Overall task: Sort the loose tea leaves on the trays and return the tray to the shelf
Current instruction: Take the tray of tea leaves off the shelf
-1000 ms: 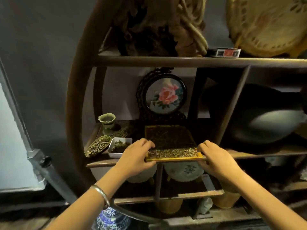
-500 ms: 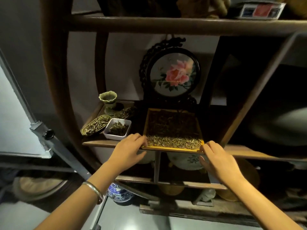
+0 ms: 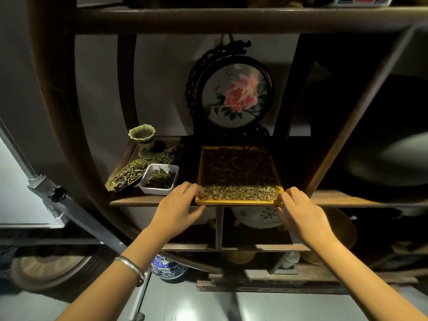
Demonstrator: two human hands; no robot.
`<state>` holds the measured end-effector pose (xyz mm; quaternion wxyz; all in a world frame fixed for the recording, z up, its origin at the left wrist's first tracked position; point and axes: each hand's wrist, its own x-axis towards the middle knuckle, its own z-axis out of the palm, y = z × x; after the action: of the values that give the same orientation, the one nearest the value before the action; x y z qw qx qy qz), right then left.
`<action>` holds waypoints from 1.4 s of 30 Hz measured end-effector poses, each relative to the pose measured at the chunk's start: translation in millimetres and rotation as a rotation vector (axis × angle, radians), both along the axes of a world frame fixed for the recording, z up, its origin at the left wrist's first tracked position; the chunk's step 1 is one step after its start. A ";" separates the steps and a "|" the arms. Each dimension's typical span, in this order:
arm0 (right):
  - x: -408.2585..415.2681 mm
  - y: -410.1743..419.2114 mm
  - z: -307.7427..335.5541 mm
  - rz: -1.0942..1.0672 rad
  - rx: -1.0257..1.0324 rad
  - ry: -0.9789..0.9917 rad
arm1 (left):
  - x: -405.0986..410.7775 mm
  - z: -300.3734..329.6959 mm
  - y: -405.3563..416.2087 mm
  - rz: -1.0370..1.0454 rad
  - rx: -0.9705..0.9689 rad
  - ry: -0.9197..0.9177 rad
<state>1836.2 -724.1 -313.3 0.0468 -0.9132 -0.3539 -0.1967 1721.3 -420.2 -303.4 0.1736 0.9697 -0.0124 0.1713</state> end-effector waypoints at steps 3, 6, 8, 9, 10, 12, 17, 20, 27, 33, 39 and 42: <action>-1.0 0.7 1.0 0.012 0.007 -0.015 | -1.3 -2.1 1.0 0.011 -0.005 0.003; -0.6 1.3 1.2 0.022 0.020 -0.029 | 0.3 -2.7 -0.1 0.009 0.064 0.014; -0.8 1.5 0.1 0.035 0.047 -0.034 | 1.2 -2.8 -1.4 0.013 0.085 0.010; -1.2 1.2 -0.8 0.039 0.062 -0.037 | 1.2 -2.7 -1.8 0.009 0.090 0.003; -1.8 0.8 -1.8 0.043 0.076 -0.040 | 1.0 -2.7 -2.0 -0.001 0.095 -0.007; -3.4 -1.3 -4.2 0.052 0.098 -0.046 | -1.3 -2.3 -2.0 -0.031 0.101 -0.032; -13.9 -13.4 -11.1 0.089 0.133 -0.034 | -14.6 -8.7 -3.5 -0.106 0.084 -0.088; -27.6 -19.6 -15.0 0.091 0.157 0.001 | -25.5 -16.3 -6.9 -0.112 0.075 -0.143; -41.9 -28.1 -14.2 0.030 0.483 0.347 | -33.7 -21.4 -8.2 -0.101 0.048 -0.162; -27.3 -8.4 -13.9 -0.177 0.790 0.745 | -35.9 -14.9 -6.4 -0.108 0.015 -0.118; -7.8 6.4 -14.4 -0.355 1.039 1.041 | -34.3 -7.0 -5.2 0.013 -0.126 -0.112; -4.7 6.7 -9.3 -0.400 1.065 1.067 | -26.8 -7.3 -6.8 0.161 -0.229 -0.072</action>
<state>1831.5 -717.4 -322.6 0.6063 -0.7854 0.0300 0.1210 1694.5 -427.0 -310.8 0.2681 0.9347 0.0786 0.2199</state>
